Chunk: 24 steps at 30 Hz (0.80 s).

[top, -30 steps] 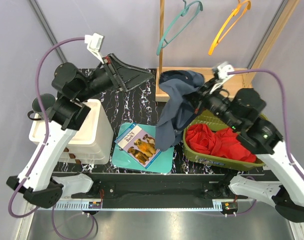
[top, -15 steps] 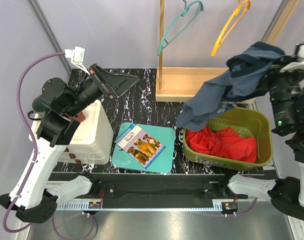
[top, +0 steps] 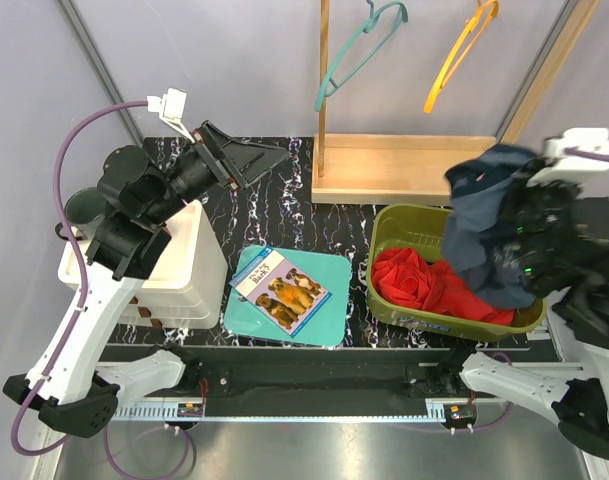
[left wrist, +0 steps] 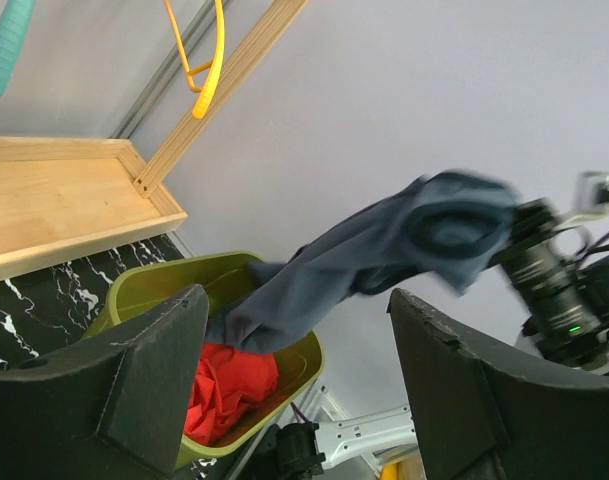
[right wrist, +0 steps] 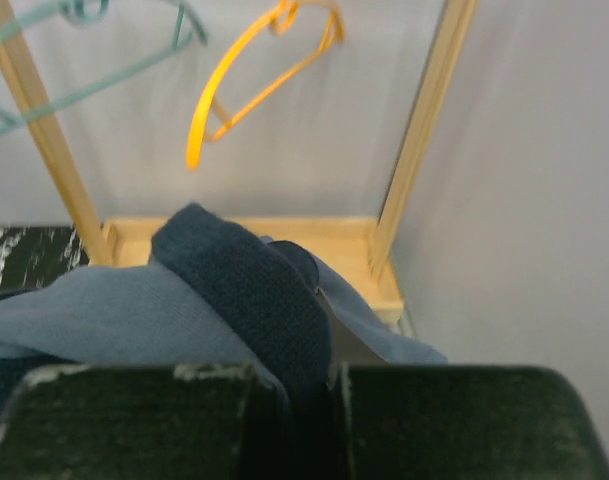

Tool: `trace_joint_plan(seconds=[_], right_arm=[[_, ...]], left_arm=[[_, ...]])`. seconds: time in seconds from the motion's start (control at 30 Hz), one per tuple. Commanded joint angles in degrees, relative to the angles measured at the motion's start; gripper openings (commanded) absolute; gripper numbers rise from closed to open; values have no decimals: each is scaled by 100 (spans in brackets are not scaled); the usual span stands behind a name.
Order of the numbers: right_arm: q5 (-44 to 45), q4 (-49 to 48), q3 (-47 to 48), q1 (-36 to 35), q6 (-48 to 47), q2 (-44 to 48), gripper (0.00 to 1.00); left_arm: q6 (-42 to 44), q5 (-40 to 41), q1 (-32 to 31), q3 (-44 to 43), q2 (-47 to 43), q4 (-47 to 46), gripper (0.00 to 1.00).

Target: Remove the tank top from the hanger

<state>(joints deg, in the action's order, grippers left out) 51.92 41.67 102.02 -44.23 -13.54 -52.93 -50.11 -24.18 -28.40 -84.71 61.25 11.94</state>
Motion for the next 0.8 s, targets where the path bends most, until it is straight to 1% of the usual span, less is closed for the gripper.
trace_joint_plan(seconds=[0.0, 0.03, 0.07, 0.1, 0.13, 0.17, 0.2, 0.23, 0.3, 0.37, 0.4, 0.43, 0.47, 0.5, 0.53, 0.57, 0.6, 0.67, 0.77], right_arm=[[-740, 1058, -1182, -16, 2276, 353, 0], [-1006, 1254, -1402, -16, 2747, 397, 0], [-1287, 1412, -1848, -16, 3213, 423, 0], [-2038, 1536, -2087, -24, 3948, 432, 0], [-2428, 1528, -2324, -16, 4243, 441, 0], [-2789, 1450, -2753, -16, 4768, 415, 0], [-3384, 1406, -2949, -16, 4999, 406, 0], [-3608, 1370, -3264, -16, 5193, 406, 0], [-3873, 1317, -3495, -7, 5528, 450, 0], [-3699, 1535, -3776, -16, 5721, 659, 0], [-3228, 1720, -3864, -16, 5879, 748, 0], [-2936, 1957, -3995, -16, 6081, 905, 0], [-2646, 2568, -4040, 2, 6578, 959, 0], [-2078, 2966, -4058, 2, 6940, 977, 0], [-1802, 3396, -4015, 2, 7388, 986, 0], [-1565, 4227, -3988, 2, 8227, 977, 0], [-1258, 4522, -3970, 11, 8488, 986, 0], [-1071, 5058, -3935, 2, 8936, 1030, 0], [-903, 4975, -3996, 11, 9044, 1100, 0]], left_arm=[[-105, -165, 19, 33, -43, -351, 77], [-113, -157, 19, 42, -43, -342, 77], [-122, -174, 19, 42, -35, -342, 77], [-122, -200, 19, 51, -17, -333, 77], [-148, -209, 19, 51, 0, -333, 77], [-148, -227, 19, 59, 9, -333, 77], [-166, -253, 19, 77, 18, -333, 77], [-192, -271, 19, 86, 44, -333, 77], [-210, -323, 19, 121, 53, -333, 77], [-227, -341, 19, 156, 45, -333, 77], [-236, -350, 19, 191, 36, -333, 77], [-245, -359, 19, 226, 27, -333, 77], [-254, -359, 19, 244, 10, -333, 77], [-263, -368, 19, 288, -8, -333, 77], [-280, -368, 19, 305, -17, -333, 77], [-289, -376, 19, 332, -52, -324, 77], [-307, -368, 19, 367, -70, -333, 77], [-333, -376, 19, 455, -105, -333, 77], [-394, -376, 28, 578, -140, -351, 77]])
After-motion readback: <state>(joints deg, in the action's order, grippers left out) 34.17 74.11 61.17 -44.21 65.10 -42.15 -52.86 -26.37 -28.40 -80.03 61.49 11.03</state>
